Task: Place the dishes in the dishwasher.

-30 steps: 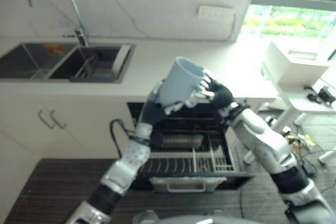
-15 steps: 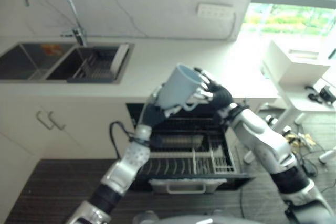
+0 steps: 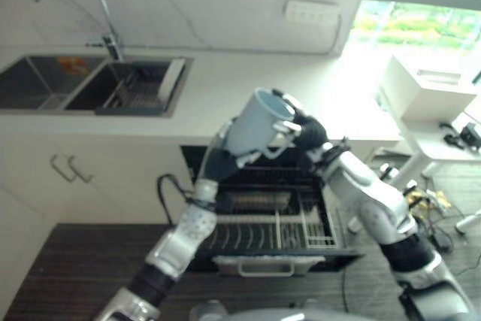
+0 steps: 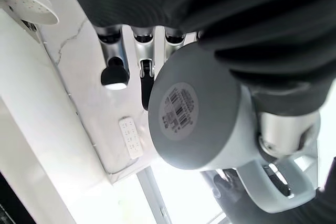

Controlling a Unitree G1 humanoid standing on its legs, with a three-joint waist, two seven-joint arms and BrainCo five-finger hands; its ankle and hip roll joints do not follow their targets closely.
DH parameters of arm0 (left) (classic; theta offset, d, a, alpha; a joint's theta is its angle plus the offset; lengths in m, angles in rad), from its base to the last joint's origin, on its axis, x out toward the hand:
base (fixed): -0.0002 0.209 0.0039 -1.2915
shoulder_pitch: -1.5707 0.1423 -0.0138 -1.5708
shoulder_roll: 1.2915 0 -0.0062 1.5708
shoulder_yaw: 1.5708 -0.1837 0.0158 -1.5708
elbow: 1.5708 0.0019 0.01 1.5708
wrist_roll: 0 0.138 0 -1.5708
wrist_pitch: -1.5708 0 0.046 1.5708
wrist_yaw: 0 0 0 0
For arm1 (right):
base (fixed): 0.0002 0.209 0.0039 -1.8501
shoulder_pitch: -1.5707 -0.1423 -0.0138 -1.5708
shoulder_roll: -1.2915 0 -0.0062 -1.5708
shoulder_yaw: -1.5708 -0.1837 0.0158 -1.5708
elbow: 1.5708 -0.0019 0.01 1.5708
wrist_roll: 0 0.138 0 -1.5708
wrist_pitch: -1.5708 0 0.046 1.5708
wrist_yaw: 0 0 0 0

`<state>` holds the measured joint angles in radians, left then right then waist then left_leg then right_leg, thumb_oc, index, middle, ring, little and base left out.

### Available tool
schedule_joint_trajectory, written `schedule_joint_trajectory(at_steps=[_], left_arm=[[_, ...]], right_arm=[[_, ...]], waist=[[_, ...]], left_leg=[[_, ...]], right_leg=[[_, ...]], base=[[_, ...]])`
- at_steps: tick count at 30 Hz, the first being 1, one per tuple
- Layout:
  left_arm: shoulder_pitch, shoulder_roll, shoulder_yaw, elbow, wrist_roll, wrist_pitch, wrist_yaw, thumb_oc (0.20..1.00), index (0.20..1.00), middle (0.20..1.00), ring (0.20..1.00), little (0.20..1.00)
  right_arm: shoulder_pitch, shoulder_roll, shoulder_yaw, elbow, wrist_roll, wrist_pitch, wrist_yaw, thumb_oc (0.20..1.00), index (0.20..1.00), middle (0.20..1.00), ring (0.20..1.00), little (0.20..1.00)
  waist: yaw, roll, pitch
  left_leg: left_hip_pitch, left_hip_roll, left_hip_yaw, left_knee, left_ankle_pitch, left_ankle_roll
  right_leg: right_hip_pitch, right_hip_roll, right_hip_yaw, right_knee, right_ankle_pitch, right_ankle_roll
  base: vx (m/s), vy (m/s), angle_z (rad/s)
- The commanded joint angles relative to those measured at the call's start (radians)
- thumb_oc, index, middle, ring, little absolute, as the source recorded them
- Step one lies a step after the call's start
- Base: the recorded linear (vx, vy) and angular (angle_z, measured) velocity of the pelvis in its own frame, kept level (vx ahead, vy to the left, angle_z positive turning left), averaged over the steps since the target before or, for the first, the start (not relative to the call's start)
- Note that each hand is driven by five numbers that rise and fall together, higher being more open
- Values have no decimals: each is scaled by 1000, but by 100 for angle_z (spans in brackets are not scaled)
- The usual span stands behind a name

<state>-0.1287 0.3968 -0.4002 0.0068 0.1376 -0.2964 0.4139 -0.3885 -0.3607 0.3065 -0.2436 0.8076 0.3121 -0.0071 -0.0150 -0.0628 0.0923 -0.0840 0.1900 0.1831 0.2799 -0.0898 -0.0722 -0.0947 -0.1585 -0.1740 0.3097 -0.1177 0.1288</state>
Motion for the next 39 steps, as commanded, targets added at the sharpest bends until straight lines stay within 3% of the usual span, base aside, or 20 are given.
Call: schedule_joint_trajectory(at_steps=[1,17,21,39], left_arm=[[-93,14,-42,-58,21,-81,41,200,200,200,200,200],[-93,14,-46,-63,27,-103,65,200,200,200,200,200],[-92,15,-43,-57,34,-107,65,200,200,200,200,200],[-106,20,-64,-45,62,-113,54,200,200,200,200,200]], right_arm=[[-72,34,-26,-47,55,-62,-5,1000,1000,1000,1000,1000],[-66,48,-21,-40,140,-76,-36,1000,1000,1000,1000,1000],[-64,56,-14,-43,181,-52,-30,1000,1000,1000,1000,1000],[-72,56,5,-43,174,-49,-35,1000,1000,1000,1000,1000]], waist=[[16,-5,-15],[17,-5,-11],[16,-5,-10],[13,-8,-7]], left_leg=[[39,18,-6,20,-135,-6],[40,17,-6,20,-136,-3],[42,16,-4,20,-136,-2],[41,13,-4,20,-137,0]], right_leg=[[15,-56,32,-10,-19,52],[14,-58,30,-10,-16,53],[15,-59,30,-10,-14,53],[10,-56,35,-10,-10,56]], base=[[3,-2,9],[0,0,0],[0,0,0],[0,0,0]])
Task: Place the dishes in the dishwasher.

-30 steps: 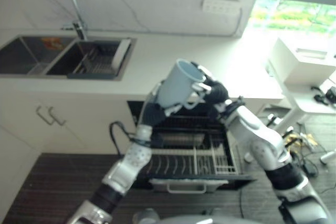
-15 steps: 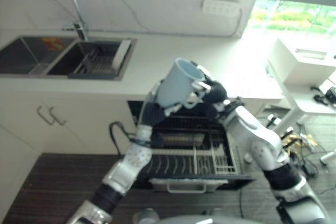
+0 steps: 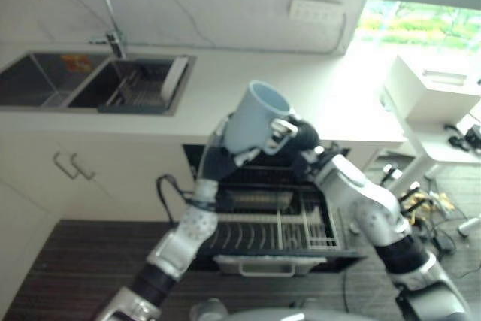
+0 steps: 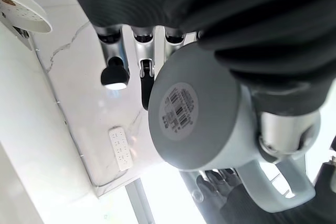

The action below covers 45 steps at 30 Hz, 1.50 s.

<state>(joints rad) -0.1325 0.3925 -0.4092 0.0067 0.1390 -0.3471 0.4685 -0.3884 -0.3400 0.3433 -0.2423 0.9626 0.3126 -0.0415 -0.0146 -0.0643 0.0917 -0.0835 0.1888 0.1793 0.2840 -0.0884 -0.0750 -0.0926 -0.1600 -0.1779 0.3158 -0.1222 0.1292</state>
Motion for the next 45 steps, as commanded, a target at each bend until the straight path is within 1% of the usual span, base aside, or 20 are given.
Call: schedule_joint_trajectory(at_steps=[1,5,6,7,8,12,18,21,22,23,24,26,29,30,32,35,39,42,43,45], left_arm=[[-103,25,-58,-46,61,-61,-2,200,200,200,200,200],[-104,27,-69,-47,73,-61,-9,200,200,200,200,200],[-106,29,-71,-46,76,-61,-10,200,200,200,200,200],[-109,30,-74,-46,84,-65,-11,200,200,200,200,200],[-109,33,-76,-52,89,-65,-14,200,200,200,200,200],[-114,35,-83,-57,84,-73,-15,200,200,200,200,200],[-119,41,-85,-67,89,-80,-21,200,200,200,200,200],[-114,37,-85,-68,61,-76,-39,200,200,200,200,200],[-110,35,-84,-68,39,-79,-71,200,200,200,200,200],[-109,35,-85,-69,22,-80,-86,576,576,576,576,576],[-111,29,-93,-69,-12,-76,-114,1000,1000,1000,1000,1000],[-110,28,-91,-75,-33,-75,-130,1000,1000,1000,1000,1000],[-83,33,-58,-109,-109,-73,-165,1000,1000,1000,1000,1000],[-72,32,-45,-116,-166,-81,-178,1000,1000,1000,1000,1000],[-56,20,-27,-121,-306,-60,-251,1000,1000,1000,1000,1000],[-14,13,8,-138,-390,-64,-300,1000,1000,1000,1000,1000],[17,18,73,-173,-440,-71,-306,1000,1000,1000,1000,1000],[24,25,115,-198,-446,-71,-304,1000,1000,1000,1000,1000],[27,27,129,-205,-454,-61,-305,1000,1000,1000,1000,1000],[41,34,175,-207,-458,-2,-298,1000,1000,1000,1000,1000]], right_arm=[[-71,36,-33,-44,16,-54,-1,1000,1000,1000,1000,1000],[-69,41,-32,-46,-1,-66,-18,1000,1000,1000,1000,1000],[-69,41,-32,-44,-6,-70,-17,812,812,812,812,812],[-70,41,-32,-43,-24,-74,-13,435,435,435,435,435],[-73,39,-29,-49,-33,-74,-17,200,200,200,200,200],[-85,30,-25,-52,-62,-70,-24,200,200,200,200,200],[-86,19,-20,-61,-106,-59,0,200,200,200,200,200],[-87,22,-11,-57,-124,-56,8,200,200,200,200,200],[-87,19,-12,-60,-122,-57,6,200,200,200,200,200],[-86,19,-13,-57,-125,-58,8,200,200,200,200,200],[-81,18,-17,-51,-147,-63,28,200,200,200,200,200],[-70,12,-19,-49,-161,-71,39,200,200,200,200,200],[-17,-10,-50,-48,-159,-85,37,200,200,200,200,200],[0,-16,-59,-48,-173,-92,43,200,200,200,200,200],[24,-22,-69,-43,-196,-112,40,200,200,200,200,200],[58,-45,-107,-22,-225,-134,49,200,200,200,200,200],[112,-64,-140,-14,-246,-142,62,200,200,200,200,200],[145,-78,-157,-6,-261,-153,61,200,200,200,200,200],[156,-83,-162,-3,-265,-157,65,200,200,200,200,200],[191,-92,-180,8,-268,-161,75,200,200,200,200,200]], waist=[[13,-7,-6],[11,-5,-6],[11,-5,-6],[10,-4,-6],[9,-4,-5],[7,-1,-6],[8,0,-5],[10,1,-6],[10,1,-6],[11,2,-5],[10,2,-5],[8,3,-4],[6,8,-4],[5,8,-3],[5,8,-2],[2,11,4],[1,16,6],[0,19,10],[-1,20,12],[-1,23,13]], left_leg=[[40,14,-1,16,-139,3],[40,15,1,16,-139,3],[40,16,1,16,-139,2],[40,15,1,16,-139,2],[41,15,2,16,-139,2],[40,14,3,16,-139,2],[40,11,-1,16,-139,1],[40,12,-1,16,-138,1],[40,12,0,16,-138,1],[40,12,0,16,-137,1],[38,13,0,16,-137,1],[37,15,2,16,-136,-1],[37,17,4,16,-134,-2],[36,17,4,16,-133,-2],[37,16,4,16,-133,-2],[37,15,4,16,-131,-2],[36,15,7,16,-129,-2],[35,16,7,16,-126,-3],[35,15,6,16,-125,-3],[36,13,5,16,-125,-3]], right_leg=[[7,-54,39,-16,-5,56],[6,-56,40,-16,-4,57],[5,-56,40,-16,-4,57],[5,-56,41,-16,-4,58],[4,-56,42,-16,-4,58],[4,-56,44,-16,-4,57],[7,-54,42,-16,-7,54],[8,-54,40,-16,-8,53],[10,-54,39,-16,-10,52],[10,-54,39,-16,-9,52],[8,-54,38,-16,-10,52],[8,-55,36,-16,-11,52],[9,-58,33,-16,-12,52],[8,-58,33,-16,-12,51],[8,-57,33,-16,-11,51],[9,-56,31,-16,-11,49],[7,-58,30,-16,-11,47],[6,-59,29,-16,-10,46],[7,-58,30,-16,-10,46],[9,-58,30,-16,-12,45]], base=[[0,0,0],[-16,0,0],[-31,-4,0],[-33,-8,0],[-34,-5,0],[-8,0,0],[0,0,0],[0,0,0],[0,0,0],[0,0,0],[0,0,0],[0,0,0],[9,25,0],[0,0,0],[0,0,0],[0,0,0],[0,0,0],[0,0,0],[0,0,0],[0,0,0]])
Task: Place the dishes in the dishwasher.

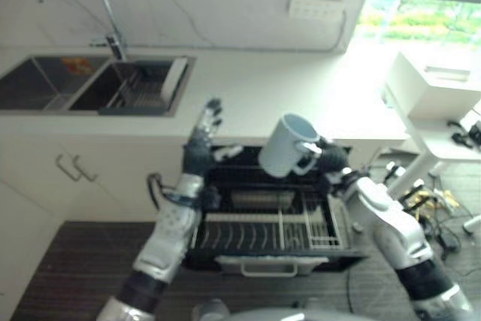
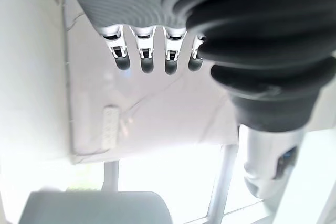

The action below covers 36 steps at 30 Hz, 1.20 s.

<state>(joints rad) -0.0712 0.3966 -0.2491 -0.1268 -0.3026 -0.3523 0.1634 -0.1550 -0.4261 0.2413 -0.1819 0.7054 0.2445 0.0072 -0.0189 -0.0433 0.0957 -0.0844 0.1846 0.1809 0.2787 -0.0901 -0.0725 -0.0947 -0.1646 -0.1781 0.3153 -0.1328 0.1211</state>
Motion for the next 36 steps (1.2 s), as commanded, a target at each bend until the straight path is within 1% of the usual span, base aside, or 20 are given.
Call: schedule_joint_trajectory(at_steps=[1,5,9,10,11,12,14,16,17,19,22,24,26,28,29,31,32,33,34,36], left_arm=[[-15,33,28,-73,-28,18,6,1000,1000,1000,1000,1000],[17,48,88,-51,-35,104,-28,1000,1000,1000,1000,1000],[50,70,105,-21,-25,214,-105,1000,1000,1000,1000,1000],[53,76,101,-4,-20,256,-123,1000,1000,1000,1000,1000],[52,99,83,27,-12,370,-176,1000,1000,1000,1000,1000],[51,108,73,36,-4,404,-195,1000,1000,1000,1000,1000],[20,158,8,65,26,529,-319,1000,1000,1000,1000,1000],[-31,213,-56,50,22,572,-355,1000,1000,1000,1000,1000],[-98,248,-113,55,21,598,-367,1000,1000,1000,1000,1000],[-150,273,-156,58,9,637,-388,1000,1000,1000,1000,1000],[-200,265,-197,90,-183,721,-467,1000,1000,1000,1000,1000],[-228,242,-253,157,-96,709,-469,1000,1000,1000,1000,1000],[-265,256,-286,216,35,747,-513,1000,1000,1000,1000,1000],[-306,261,-334,323,182,804,-603,1000,1000,1000,1000,1000],[-314,258,-353,354,234,857,-665,1000,1000,1000,1000,1000],[-329,237,-395,408,363,964,-856,1000,1000,1000,1000,1000],[-335,222,-420,442,428,1010,-1014,1000,1000,1000,1000,1000],[-339,208,-434,468,367,1053,-1144,1000,1000,1000,1000,1000],[-327,193,-442,509,346,1079,-1226,1000,1000,1000,1000,1000],[-298,202,-460,553,405,1038,-1354,1000,1000,1000,1000,1000]], right_arm=[[-32,-9,-82,-49,-11,-89,31,200,200,200,200,200],[24,-7,-103,-46,-32,-55,55,200,200,200,200,200],[63,-9,-123,-32,-85,-60,51,200,200,200,200,200],[66,-9,-127,-19,-88,-63,52,200,200,200,200,200],[69,-20,-133,-7,-78,-69,36,200,200,200,200,200],[67,-25,-134,-4,-78,-72,28,200,200,200,200,200],[44,-55,-138,19,-75,-96,8,200,200,200,200,200],[8,-98,-127,39,-55,-122,-10,200,200,200,200,200],[-38,-132,-113,65,-35,-149,-19,200,200,200,200,200],[-71,-154,-103,89,-21,-170,-22,200,200,200,200,200],[-95,-158,-93,118,10,-198,-38,200,200,200,200,200],[-115,-148,-77,147,2,-209,-28,200,200,200,200,200],[-137,-159,-72,159,10,-197,-19,200,200,200,200,200],[-160,-162,-66,177,13,-180,-4,200,200,200,200,200],[-166,-161,-65,182,12,-168,0,200,200,200,200,200],[-186,-149,-60,207,6,-152,6,200,200,200,200,200],[-216,-145,-58,229,7,-133,10,200,200,200,200,200],[-262,-143,-44,252,3,-116,8,200,200,200,200,200],[-281,-142,-40,258,-3,-101,21,200,200,200,200,200],[-303,-159,-45,275,-11,-71,56,200,200,200,200,200]], waist=[[4,4,9],[-3,8,12],[-13,17,24],[-17,19,31],[-23,27,48],[-26,31,56],[-42,52,95],[-53,66,132],[-62,74,171],[-70,79,199],[-78,77,219],[-86,75,218],[-91,75,216],[-99,74,209],[-102,73,203],[-104,74,194],[-106,74,192],[-109,73,192],[-112,74,187],[-116,80,186]], left_leg=[[36,17,4,21,-122,-6],[37,16,1,21,-119,-8],[38,22,4,21,-112,-11],[36,23,4,21,-110,-11],[23,27,5,21,-100,-13],[16,29,5,21,-95,-14],[-18,34,7,21,-74,-17],[-54,37,7,21,-53,-21],[-84,39,6,21,-37,-25],[-103,39,4,21,-25,-30],[-112,36,8,21,-23,-30],[-110,39,12,21,-25,-32],[-108,41,13,21,-24,-33],[-102,41,15,21,-25,-34],[-97,41,16,21,-27,-33],[-91,41,16,21,-28,-35],[-90,40,15,21,-30,-36],[-88,40,19,21,-35,-37],[-88,39,23,21,-38,-38],[-89,38,26,21,-35,-41]], right_leg=[[11,-55,29,-15,-2,53],[13,-57,28,-15,-3,54],[12,-55,30,-15,-1,53],[9,-52,34,-15,0,53],[-3,-50,41,-15,1,54],[-9,-49,43,-15,3,54],[-43,-45,60,-15,15,56],[-75,-46,70,-15,27,55],[-101,-45,78,-15,34,54],[-117,-42,85,-15,38,51],[-123,-41,89,-15,36,49],[-123,-41,87,-15,35,49],[-120,-41,87,-15,33,48],[-113,-39,89,-15,27,51],[-108,-38,89,-15,23,51],[-101,-37,86,-15,18,51],[-97,-36,86,-15,13,49],[-96,-35,88,-15,8,46],[-94,-36,87,-15,5,45],[-94,-37,91,-15,3,44]], base=[[0,0,0],[38,8,0],[36,7,0],[0,0,0],[-39,5,-3],[-131,22,-4],[-201,53,-7],[-316,89,-23],[-379,95,-16],[-256,62,-10],[-101,16,-8],[-18,-4,-5],[3,6,-2],[53,27,0],[83,24,-3],[71,21,-3],[5,36,0],[-24,56,-2],[-30,59,-10],[-3,88,-12]])
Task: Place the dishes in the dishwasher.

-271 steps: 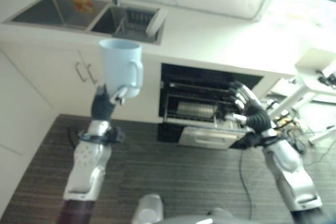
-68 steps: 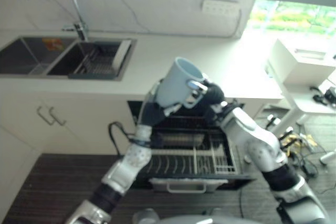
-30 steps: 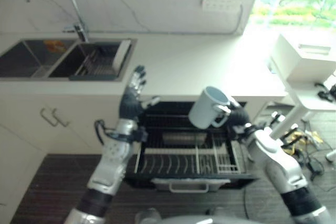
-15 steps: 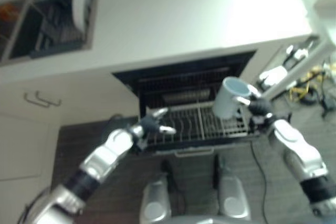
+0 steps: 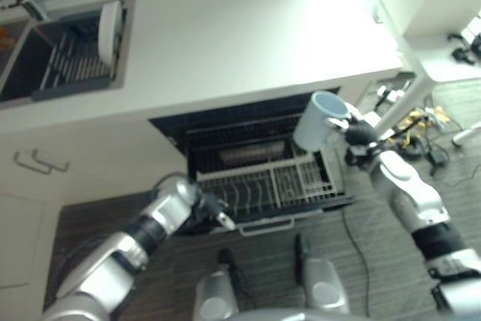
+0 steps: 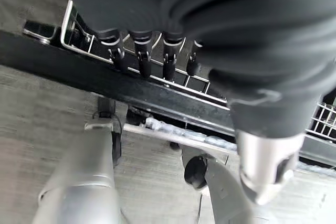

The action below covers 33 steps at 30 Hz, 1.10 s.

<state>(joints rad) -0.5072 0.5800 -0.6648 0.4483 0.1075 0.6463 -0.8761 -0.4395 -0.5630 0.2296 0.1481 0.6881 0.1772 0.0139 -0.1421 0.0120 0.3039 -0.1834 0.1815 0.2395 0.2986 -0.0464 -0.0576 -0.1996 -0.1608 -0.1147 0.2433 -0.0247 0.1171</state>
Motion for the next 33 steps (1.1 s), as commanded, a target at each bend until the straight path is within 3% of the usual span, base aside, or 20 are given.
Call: schedule_joint_trajectory(at_steps=[1,5,10,13,16,18,19,20,22,23,25,26,27,29,31,33], left_arm=[[145,24,-55,-9,11,25,-349,1000,1000,1000,1000,1000],[177,18,-93,50,80,-33,-491,1000,1000,1000,1000,1000],[221,-21,-107,17,124,-30,-642,1000,1000,1000,1000,1000],[252,-35,-114,7,137,-31,-636,1000,1000,1000,1000,1000],[255,-39,-101,15,55,-46,-540,1000,1000,1000,1000,1000],[247,-22,-44,-8,-146,-91,-346,1000,1000,1000,1000,1000],[235,-16,-6,-41,-292,-125,-202,1000,1000,1000,1000,1000],[221,-15,48,-92,-383,-101,-121,1000,1000,1000,1000,1000],[217,-8,182,-252,-627,-123,98,1000,1000,1000,1000,1000],[233,1,219,-303,-703,-177,178,1000,1000,1000,1000,1000],[263,3,290,-354,-863,-297,253,1000,1000,1000,1000,1000],[289,-19,349,-371,-963,-336,264,1000,1000,1000,1000,1000],[312,-47,402,-375,-1028,-412,292,1000,1000,1000,1000,1000],[321,-75,456,-377,-1084,-481,341,1000,1000,1000,1000,1000],[310,-103,504,-368,-1087,-519,379,1000,1000,1000,1000,1000],[310,-112,510,-370,-1086,-519,386,1000,1000,1000,1000,1000]], right_arm=[[-29,-28,-31,-48,2,9,61,200,200,200,200,200],[-62,-36,-16,-11,-12,38,96,200,200,200,200,200],[-82,-29,-19,19,-41,53,128,200,200,200,200,200],[-82,-28,-20,30,-54,57,142,200,200,200,200,200],[-77,-29,-18,29,-62,60,146,200,200,200,200,200],[-61,-30,-18,16,-69,66,143,200,200,200,200,200],[-50,-31,-19,9,-74,66,140,200,200,200,200,200],[-32,-31,-22,-4,-76,64,131,200,200,200,200,200],[57,-28,-57,-42,-93,40,116,200,200,200,200,200],[88,-28,-69,-49,-101,23,108,200,200,200,200,200],[113,-33,-81,-54,-93,10,98,200,200,200,200,200],[133,-27,-91,-52,-95,-2,94,200,200,200,200,200],[158,-12,-101,-45,-113,-20,94,200,200,200,200,200],[168,4,-106,-48,-122,-18,79,200,200,200,200,200],[165,16,-107,-42,-129,-5,70,200,200,200,200,200],[166,21,-108,-42,-137,3,69,200,200,200,200,200]], waist=[[5,27,-22],[-1,31,-20],[-6,37,-12],[-9,39,-13],[-9,40,-12],[-6,41,-10],[-2,41,-11],[4,40,-12],[28,36,-22],[40,36,-23],[56,33,-25],[67,30,-29],[76,26,-33],[86,16,-40],[92,5,-50],[95,1,-52]], left_leg=[[11,41,-31,1,-78,-57],[17,40,-22,1,-77,-60],[15,39,-14,1,-78,-62],[14,40,-12,1,-79,-63],[12,40,-10,1,-76,-63],[21,41,-9,1,-79,-64],[17,41,-9,1,-71,-64],[18,41,-12,1,-70,-64],[11,40,-22,1,-67,-63],[9,40,-28,1,-63,-64],[12,39,-34,1,-58,-66],[15,39,-36,1,-58,-65],[18,39,-38,1,-59,-65],[24,39,-43,1,-60,-66],[30,41,-44,1,-60,-67],[32,42,-46,1,-60,-67]], right_leg=[[11,-40,30,57,-106,47],[17,-42,38,57,-109,48],[15,-40,49,57,-113,47],[13,-41,53,57,-115,46],[13,-40,55,57,-116,45],[25,-41,53,57,-123,45],[24,-40,53,57,-118,42],[26,-40,50,57,-118,42],[29,-48,31,57,-116,42],[34,-51,22,57,-114,43],[44,-54,15,57,-113,43],[51,-57,8,57,-116,44],[58,-60,1,57,-117,45],[65,-61,-2,57,-117,45],[75,-60,-8,57,-120,43],[78,-58,-8,57,-120,43]], base=[[8,89,-14],[21,63,-16],[-5,44,-8],[2,19,-3],[4,9,-4],[49,2,-1],[50,-20,0],[34,-69,2],[67,-120,12],[80,-102,24],[85,-61,30],[112,-70,23],[114,-76,16],[91,-72,16],[89,-64,11],[61,-44,2]])
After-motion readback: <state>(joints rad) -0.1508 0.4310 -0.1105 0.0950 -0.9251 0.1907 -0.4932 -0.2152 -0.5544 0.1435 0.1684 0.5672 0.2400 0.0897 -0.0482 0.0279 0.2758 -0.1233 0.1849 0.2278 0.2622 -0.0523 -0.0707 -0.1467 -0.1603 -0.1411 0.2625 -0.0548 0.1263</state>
